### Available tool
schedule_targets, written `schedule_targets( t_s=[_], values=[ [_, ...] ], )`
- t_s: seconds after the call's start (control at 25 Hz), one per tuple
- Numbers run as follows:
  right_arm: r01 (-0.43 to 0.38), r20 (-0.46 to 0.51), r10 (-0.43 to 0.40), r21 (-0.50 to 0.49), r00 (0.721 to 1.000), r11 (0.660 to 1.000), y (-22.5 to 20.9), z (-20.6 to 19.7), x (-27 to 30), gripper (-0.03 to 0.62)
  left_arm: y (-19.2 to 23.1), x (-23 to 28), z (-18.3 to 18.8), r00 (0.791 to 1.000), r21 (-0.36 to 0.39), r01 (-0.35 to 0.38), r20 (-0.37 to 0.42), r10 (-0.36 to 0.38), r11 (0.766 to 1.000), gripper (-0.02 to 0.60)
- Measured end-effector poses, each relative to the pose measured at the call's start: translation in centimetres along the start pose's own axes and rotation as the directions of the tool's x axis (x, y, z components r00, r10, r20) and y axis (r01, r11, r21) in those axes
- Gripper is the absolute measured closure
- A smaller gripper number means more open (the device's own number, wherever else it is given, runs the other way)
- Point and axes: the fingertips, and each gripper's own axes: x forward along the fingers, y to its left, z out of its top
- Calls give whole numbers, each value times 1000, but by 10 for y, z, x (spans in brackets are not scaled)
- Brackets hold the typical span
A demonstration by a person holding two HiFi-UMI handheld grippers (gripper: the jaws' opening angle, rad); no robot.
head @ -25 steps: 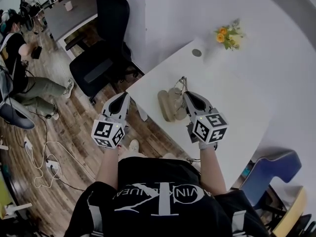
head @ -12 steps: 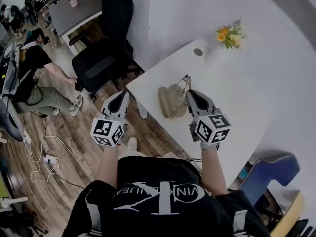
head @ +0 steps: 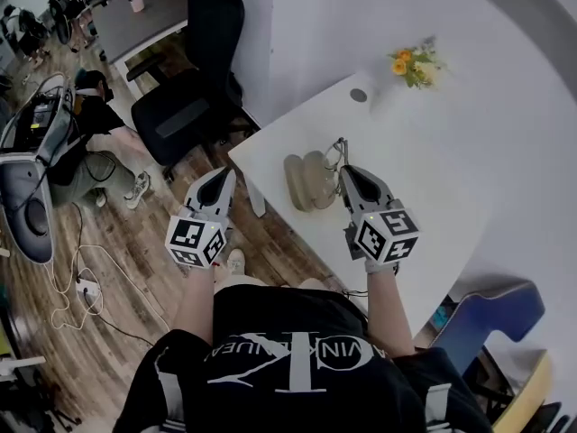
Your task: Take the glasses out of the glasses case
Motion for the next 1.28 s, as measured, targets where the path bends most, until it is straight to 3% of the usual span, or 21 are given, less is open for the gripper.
schedule_targets(
  t_s=[1.28],
  values=[
    [10,29,-11,29,1000,1000,-5,-5,-9,562,-5,-4,-1,1000,19,-10,-10,10,1000,568]
  ],
)
